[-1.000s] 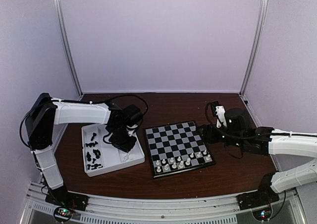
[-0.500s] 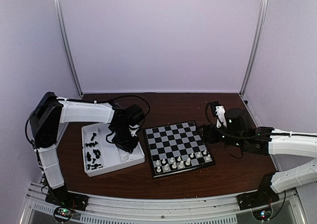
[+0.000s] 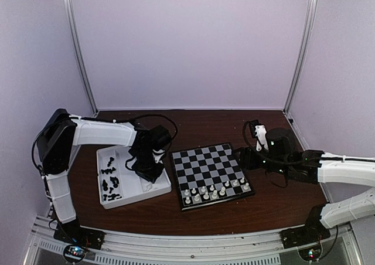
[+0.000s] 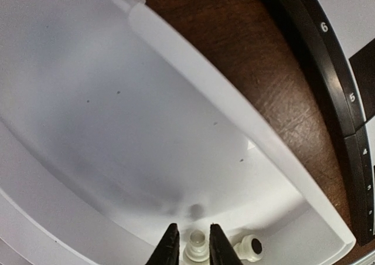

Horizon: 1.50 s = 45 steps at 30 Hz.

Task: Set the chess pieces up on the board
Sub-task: Pick up the chess piece from the storage box, then place the chess piece on the chessboard.

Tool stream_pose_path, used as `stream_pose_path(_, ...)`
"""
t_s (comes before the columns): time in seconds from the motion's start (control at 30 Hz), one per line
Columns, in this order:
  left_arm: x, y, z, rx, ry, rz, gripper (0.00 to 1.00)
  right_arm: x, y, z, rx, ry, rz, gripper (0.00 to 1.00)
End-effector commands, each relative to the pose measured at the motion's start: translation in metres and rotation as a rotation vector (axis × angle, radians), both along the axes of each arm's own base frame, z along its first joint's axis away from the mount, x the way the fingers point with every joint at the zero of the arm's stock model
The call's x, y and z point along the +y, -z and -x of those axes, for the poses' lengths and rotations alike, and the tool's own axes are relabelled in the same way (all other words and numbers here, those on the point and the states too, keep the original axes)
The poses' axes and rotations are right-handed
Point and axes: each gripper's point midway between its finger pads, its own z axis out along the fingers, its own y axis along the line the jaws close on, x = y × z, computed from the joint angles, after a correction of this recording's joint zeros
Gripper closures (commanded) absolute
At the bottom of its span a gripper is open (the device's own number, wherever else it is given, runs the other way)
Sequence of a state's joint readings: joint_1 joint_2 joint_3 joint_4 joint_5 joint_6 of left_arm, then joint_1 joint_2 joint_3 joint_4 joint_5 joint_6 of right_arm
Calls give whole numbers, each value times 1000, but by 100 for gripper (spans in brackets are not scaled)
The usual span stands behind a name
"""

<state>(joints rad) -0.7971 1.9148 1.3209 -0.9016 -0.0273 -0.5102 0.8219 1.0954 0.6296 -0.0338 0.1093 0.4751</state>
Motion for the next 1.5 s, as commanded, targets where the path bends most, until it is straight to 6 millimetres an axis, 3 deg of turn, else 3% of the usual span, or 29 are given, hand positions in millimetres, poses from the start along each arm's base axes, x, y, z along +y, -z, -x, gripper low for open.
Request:
stream_pose_path(0.0,4,1,-4,0,-9,-23,80,0,-9,-3,-14,8,-23,31)
stream_pose_path(0.23,8,5,-2,14,-11,-51,80,-1,-8,-2,-13,9,-23,32)
stream_pose_path(0.37,9,0,-4,-4,-16,-47,93,0,-7,-2,-9,4,-23,31)
stream_pose_path(0.43,7,-6,-7,-28,-15,-30,100,2,-6,-2,-5,-5,-23,31)
stream_pose_path(0.83,-2,-76,-37,-297,5,112,100,20,-11,-5,9,-63,-32,31)
stream_pose_path(0.97,-25,-104,-40,-381,67,281,100,28,-14,-6,18,-91,-43,31)
stream_pose_path(1.2,-87,-146,-31,-488,223,705,100,40,-19,-3,34,-139,-71,31)
stream_pose_path(1.3,-107,-151,-31,-533,269,765,100,43,-19,-2,46,-151,-82,31)
stream_pose_path(1.47,-134,-135,-33,-610,360,766,100,45,-19,1,58,-162,-97,31)
